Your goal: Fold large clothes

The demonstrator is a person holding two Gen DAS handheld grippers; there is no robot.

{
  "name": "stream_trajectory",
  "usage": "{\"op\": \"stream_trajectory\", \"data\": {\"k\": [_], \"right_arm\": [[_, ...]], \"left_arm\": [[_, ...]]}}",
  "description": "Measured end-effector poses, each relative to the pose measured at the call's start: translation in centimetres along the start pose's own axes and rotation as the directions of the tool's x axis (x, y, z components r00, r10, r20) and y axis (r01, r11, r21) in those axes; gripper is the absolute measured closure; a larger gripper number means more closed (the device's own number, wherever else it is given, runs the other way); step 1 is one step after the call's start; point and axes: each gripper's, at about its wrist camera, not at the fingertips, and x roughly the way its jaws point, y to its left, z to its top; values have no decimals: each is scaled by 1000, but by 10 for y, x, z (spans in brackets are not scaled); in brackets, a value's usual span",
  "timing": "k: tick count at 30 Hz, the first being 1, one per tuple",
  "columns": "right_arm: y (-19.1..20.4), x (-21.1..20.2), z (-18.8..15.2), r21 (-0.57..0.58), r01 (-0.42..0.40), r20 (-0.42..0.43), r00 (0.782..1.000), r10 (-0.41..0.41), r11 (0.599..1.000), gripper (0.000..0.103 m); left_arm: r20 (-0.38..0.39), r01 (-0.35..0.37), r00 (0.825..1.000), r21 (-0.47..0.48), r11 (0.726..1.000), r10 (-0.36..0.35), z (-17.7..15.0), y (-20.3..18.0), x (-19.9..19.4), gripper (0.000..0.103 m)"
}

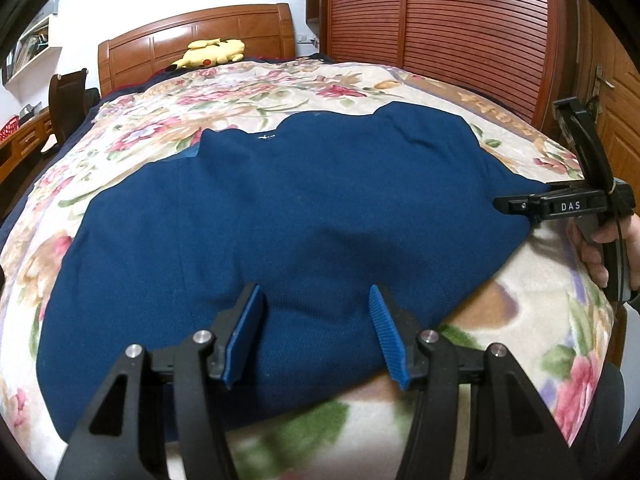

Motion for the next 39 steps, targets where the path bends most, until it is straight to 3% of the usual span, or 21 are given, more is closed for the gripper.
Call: {"op": "stream_trajectory", "data": {"k": [5, 9, 13, 16, 20, 25, 31, 39], "right_arm": [[4, 1, 1, 0, -17, -20, 1000, 17, 1000, 25], [8, 1, 0, 2, -45, -28, 999, 45, 999, 43], [13, -7, 2, -4, -77, -6, 997, 77, 997, 74], [22, -29, 16, -27, -55, 52, 997, 56, 998, 81], [51, -64, 42, -100, -25, 140, 989, 39, 995, 82], [107, -86, 68, -221, 26, 190, 982, 16, 975, 83], [181, -85, 83, -355, 29, 203, 978, 47, 934, 83], [268, -66, 87, -487, -34, 182, 973, 139, 873, 84]], "left_arm": [[-1, 2, 1000, -2, 1000, -2, 0, 0, 0, 48], [-1, 2, 1000, -2, 1000, -2, -1, 0, 0, 48], [-3, 11, 1000, -12, 1000, -11, -1, 1, 0, 48], [-5, 30, 1000, -29, 999, -30, -1, 4, -1, 48], [9, 55, 998, -64, 996, -54, 0, 14, -11, 48], [58, 27, 998, -71, 997, -23, -1, 29, -40, 48], [106, -2, 994, -112, 994, 14, -7, 63, -75, 48], [137, -56, 987, -205, 977, 85, -28, 123, -115, 48]]}}
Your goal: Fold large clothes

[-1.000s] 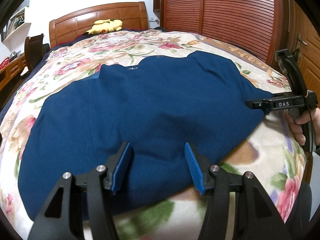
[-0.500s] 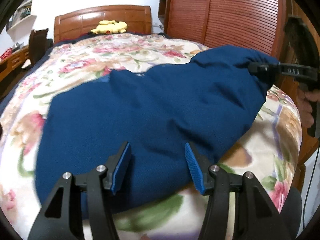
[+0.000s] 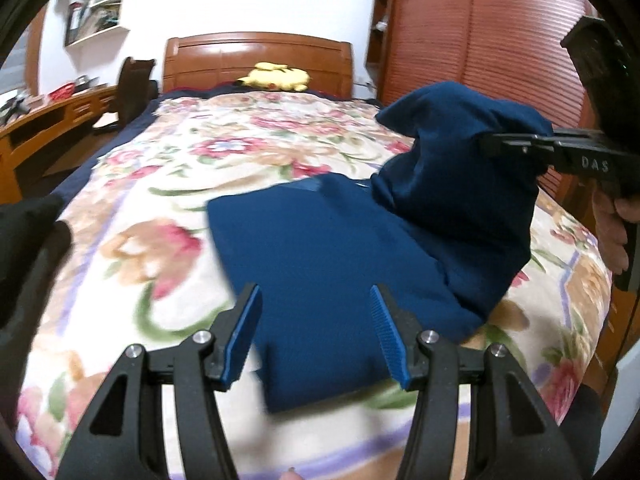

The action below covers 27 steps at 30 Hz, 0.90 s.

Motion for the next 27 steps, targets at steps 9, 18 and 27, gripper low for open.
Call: {"op": "stream_trajectory", "data": {"k": [9, 18, 27], "right_arm": [[84, 41, 23, -86, -135, -11, 991, 135, 987, 84], [113, 81, -4, -73, -239, -140, 964, 227, 968, 68], [68, 25, 22, -5, -200, 9, 980, 201, 980, 40]], "left_arm": [[52, -54, 997, -104, 993, 60, -16, 63, -44, 48], [56, -82, 994, -119, 989, 89, -21, 79, -51, 48], [52, -78, 995, -97, 992, 83, -17, 66, -47, 48]]}}
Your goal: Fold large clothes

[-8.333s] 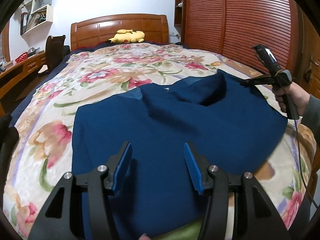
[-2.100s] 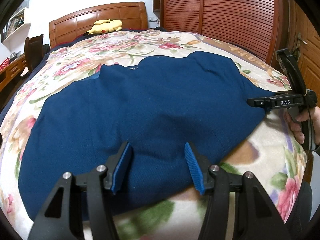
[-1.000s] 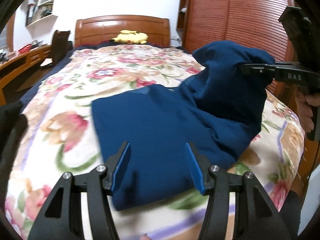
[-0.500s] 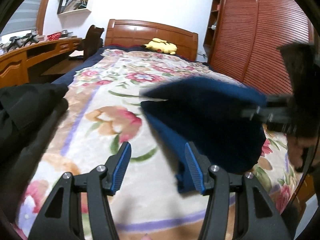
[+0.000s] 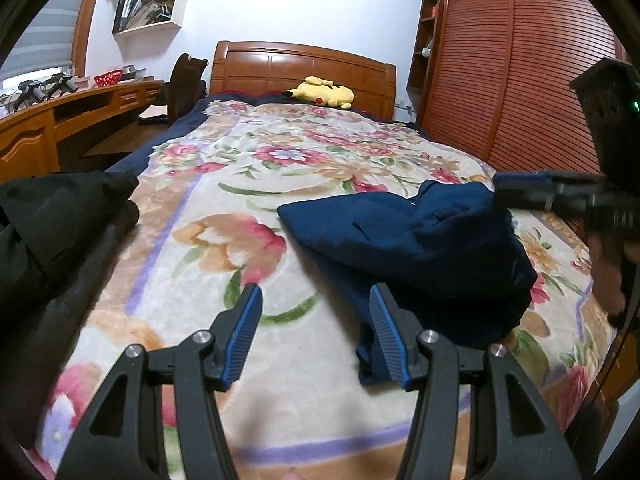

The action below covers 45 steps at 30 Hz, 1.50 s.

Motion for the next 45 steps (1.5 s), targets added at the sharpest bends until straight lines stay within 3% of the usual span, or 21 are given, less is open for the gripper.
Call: {"op": "stream_trajectory", "data": {"k": [6, 12, 18, 24, 30, 40, 45], "right_arm": [[-38, -23, -3, 67, 84, 47, 995, -88, 994, 40], [-55, 9, -35, 83, 126, -71, 990, -121, 989, 40], [-43, 41, -67, 119, 54, -124, 992, -40, 991, 39], [-18, 63, -87, 3, 110, -156, 982, -108, 994, 38], [-31, 52, -74, 19, 65, -153, 986, -61, 998, 39], [-78, 24, -36, 64, 171, -84, 983, -165, 983, 39], [-90, 37, -20, 117, 101, -86, 992, -91, 988, 39]], "left_arm": [[0, -1, 1000, 2, 1000, 1, 2, -2, 0, 48], [4, 6, 1000, 10, 1000, -6, 2, -7, 0, 48], [-4, 1, 1000, 22, 1000, -1, 1, -11, 3, 48], [-6, -2, 1000, 12, 1000, 2, 0, -8, 4, 48], [-12, -3, 1000, 21, 1000, 3, -1, -8, 5, 48], [-10, 10, 1000, 35, 999, -10, -2, -17, 9, 48], [-10, 17, 1000, 46, 999, -16, -1, -23, 11, 48]]}}
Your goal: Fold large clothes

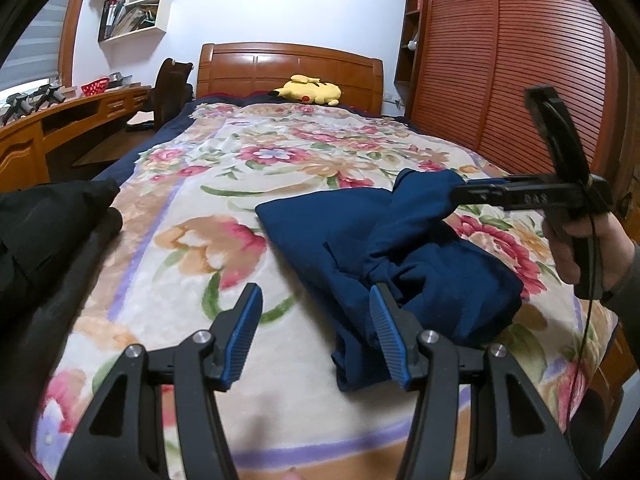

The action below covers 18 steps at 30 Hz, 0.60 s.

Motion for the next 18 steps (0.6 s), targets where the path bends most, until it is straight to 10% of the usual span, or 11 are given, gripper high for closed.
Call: {"op": "stream_trajectory", "data": {"k": [5, 10, 18], "right_arm": [[-1, 36, 18, 70, -22, -54, 998, 26, 997, 42], [10, 57, 43, 2, -52, -28, 998, 52, 999, 90], [55, 98, 93, -146, -47, -16, 999, 45, 988, 94]], "left_arm": [[-7, -10, 1000, 3, 1000, 10, -1, 2, 1, 48], [-9, -12, 1000, 3, 1000, 12, -2, 5, -1, 48], [-18, -20, 1000, -9, 1000, 20, -3, 18, 0, 48]]}}
